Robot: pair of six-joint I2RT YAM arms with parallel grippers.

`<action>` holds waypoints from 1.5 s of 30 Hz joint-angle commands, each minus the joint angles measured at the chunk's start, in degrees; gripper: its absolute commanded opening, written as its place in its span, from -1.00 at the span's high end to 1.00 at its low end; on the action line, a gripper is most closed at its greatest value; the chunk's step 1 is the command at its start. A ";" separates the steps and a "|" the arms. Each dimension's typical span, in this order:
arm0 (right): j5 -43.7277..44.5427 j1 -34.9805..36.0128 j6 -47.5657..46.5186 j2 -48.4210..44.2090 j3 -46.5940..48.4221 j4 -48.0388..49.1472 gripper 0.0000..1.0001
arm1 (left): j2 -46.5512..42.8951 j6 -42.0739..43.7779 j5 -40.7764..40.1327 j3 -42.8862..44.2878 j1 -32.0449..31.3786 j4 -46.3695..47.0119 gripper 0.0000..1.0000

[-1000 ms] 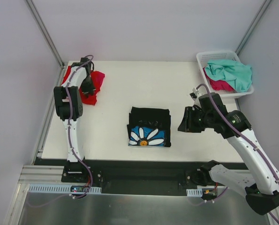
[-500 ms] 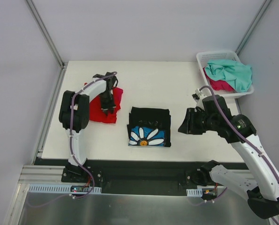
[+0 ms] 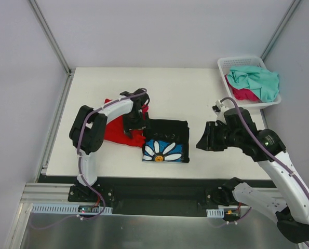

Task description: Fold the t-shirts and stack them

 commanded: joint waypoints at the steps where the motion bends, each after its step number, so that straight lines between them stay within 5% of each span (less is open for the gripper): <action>1: 1.29 0.74 1.62 -1.98 1.25 -1.01 0.30 | -1.80 -2.18 2.55 2.40 -1.37 1.63 -0.97; 10: 1.90 3.02 2.41 1.09 0.03 1.62 0.28 | -10.41 0.01 -7.11 9.69 -1.29 -8.98 -0.98; 18: 7.00 10.49 2.76 15.46 -1.03 7.60 0.29 | -12.96 2.65 -18.71 10.96 -0.59 -14.81 -0.98; 29: 4.11 13.92 2.24 44.05 9.85 20.08 0.47 | -16.04 7.74 -14.06 -11.65 13.02 -0.92 -0.98; 45: -1.77 17.96 2.50 65.06 34.11 19.12 0.44 | -16.92 9.42 -8.79 -13.86 16.21 0.40 -0.98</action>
